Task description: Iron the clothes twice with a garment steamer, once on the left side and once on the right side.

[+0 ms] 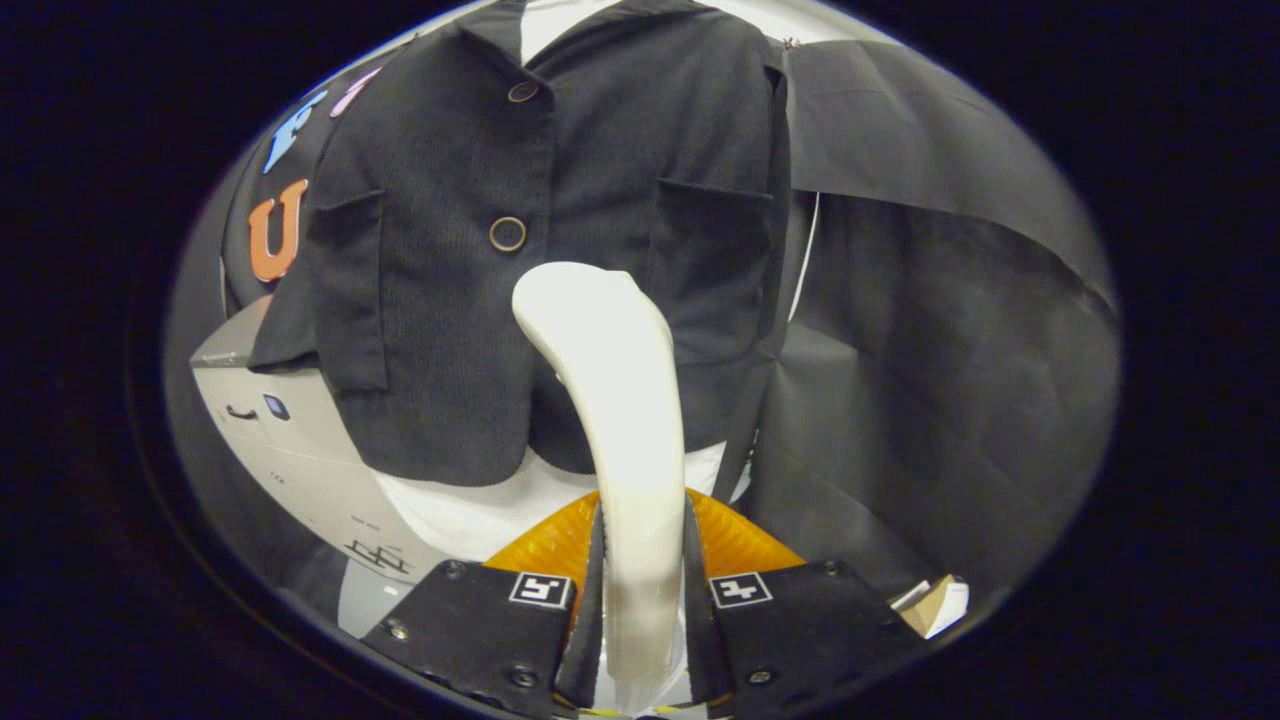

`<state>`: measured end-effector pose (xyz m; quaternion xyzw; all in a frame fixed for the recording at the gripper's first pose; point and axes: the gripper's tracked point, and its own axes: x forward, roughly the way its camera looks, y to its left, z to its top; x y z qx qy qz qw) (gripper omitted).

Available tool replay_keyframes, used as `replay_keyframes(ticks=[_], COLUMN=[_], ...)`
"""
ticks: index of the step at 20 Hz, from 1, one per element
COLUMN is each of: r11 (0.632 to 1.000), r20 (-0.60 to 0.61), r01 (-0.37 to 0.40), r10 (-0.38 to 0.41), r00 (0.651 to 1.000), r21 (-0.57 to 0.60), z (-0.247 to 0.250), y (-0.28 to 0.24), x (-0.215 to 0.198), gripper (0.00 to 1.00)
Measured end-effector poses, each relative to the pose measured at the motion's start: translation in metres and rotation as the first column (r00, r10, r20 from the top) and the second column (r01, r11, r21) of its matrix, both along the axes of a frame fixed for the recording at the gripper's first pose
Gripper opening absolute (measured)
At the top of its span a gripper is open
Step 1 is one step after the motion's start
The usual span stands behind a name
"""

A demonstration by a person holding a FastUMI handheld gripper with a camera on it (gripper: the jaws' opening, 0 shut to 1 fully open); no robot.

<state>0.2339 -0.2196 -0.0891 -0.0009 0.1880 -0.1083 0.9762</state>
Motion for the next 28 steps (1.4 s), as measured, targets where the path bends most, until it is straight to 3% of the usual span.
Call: replay_keyframes(ticks=[6,13,20,28], r11=[0.997,0.999,0.997,0.993], r20=[0.069,0.149,0.161,0.171], r01=[-0.062,-0.046,-0.068,-0.116], r10=[0.059,0.042,0.060,0.113], r00=[0.996,0.988,0.985,0.979], r21=[0.041,0.024,0.040,0.010], z=[0.026,0.048,0.038,0.022], y=[0.012,0.067,0.132,0.158], x=[-0.036,-0.149,-0.259,-0.319], gripper=[0.37,0.37,0.37,0.37])
